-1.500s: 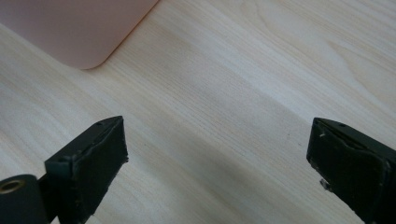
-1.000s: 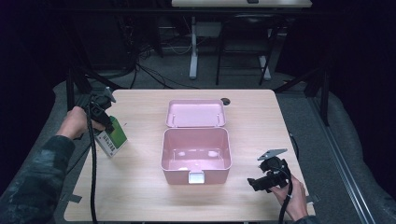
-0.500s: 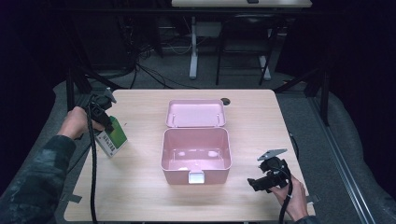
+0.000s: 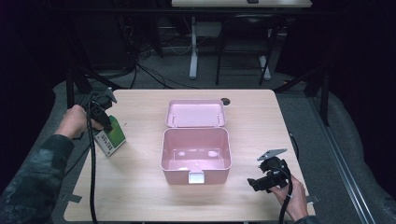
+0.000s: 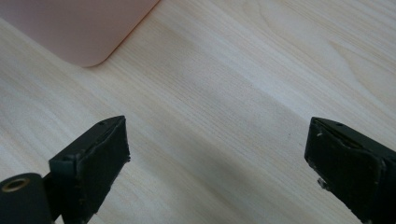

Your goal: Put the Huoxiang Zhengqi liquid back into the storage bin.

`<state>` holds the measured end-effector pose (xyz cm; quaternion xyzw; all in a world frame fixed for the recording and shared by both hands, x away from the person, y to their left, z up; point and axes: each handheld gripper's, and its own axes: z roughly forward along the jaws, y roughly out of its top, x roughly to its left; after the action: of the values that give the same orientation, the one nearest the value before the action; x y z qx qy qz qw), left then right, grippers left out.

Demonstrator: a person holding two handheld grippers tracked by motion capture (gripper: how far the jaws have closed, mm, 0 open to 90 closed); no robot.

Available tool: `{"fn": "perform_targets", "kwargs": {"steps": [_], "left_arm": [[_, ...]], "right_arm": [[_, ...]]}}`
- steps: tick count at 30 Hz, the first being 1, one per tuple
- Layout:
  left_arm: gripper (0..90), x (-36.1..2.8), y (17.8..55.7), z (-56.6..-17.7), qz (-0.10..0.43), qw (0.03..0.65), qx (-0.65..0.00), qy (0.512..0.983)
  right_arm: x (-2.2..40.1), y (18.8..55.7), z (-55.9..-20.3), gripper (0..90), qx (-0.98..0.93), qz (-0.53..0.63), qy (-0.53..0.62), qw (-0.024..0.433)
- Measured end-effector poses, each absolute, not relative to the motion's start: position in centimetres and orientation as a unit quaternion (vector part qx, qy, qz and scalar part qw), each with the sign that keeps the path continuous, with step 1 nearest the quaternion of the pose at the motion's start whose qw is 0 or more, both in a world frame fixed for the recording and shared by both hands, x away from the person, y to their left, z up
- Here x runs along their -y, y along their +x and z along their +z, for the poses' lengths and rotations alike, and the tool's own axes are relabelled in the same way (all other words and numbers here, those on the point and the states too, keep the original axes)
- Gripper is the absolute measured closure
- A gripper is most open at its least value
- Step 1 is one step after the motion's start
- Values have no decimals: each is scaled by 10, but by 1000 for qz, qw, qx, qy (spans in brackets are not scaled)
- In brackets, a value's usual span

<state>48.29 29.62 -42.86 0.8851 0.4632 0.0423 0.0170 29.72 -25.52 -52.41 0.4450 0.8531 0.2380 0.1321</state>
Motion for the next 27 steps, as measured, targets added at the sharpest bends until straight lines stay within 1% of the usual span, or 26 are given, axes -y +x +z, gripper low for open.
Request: {"fn": "perform_targets", "kwargs": {"steps": [13, 17, 27], "left_arm": [[630, -286, 469, -414, 48, 15, -431, 901], [630, -281, 463, -401, 56, 27, -420, 905], [630, -270, 452, -374, 68, 30, -399, 914]], "right_arm": [[254, 297, -525, 57, -855, 238, 443, 128], [254, 297, -526, 57, -857, 232, 441, 131], [254, 297, -526, 57, -858, 232, 440, 130]]}}
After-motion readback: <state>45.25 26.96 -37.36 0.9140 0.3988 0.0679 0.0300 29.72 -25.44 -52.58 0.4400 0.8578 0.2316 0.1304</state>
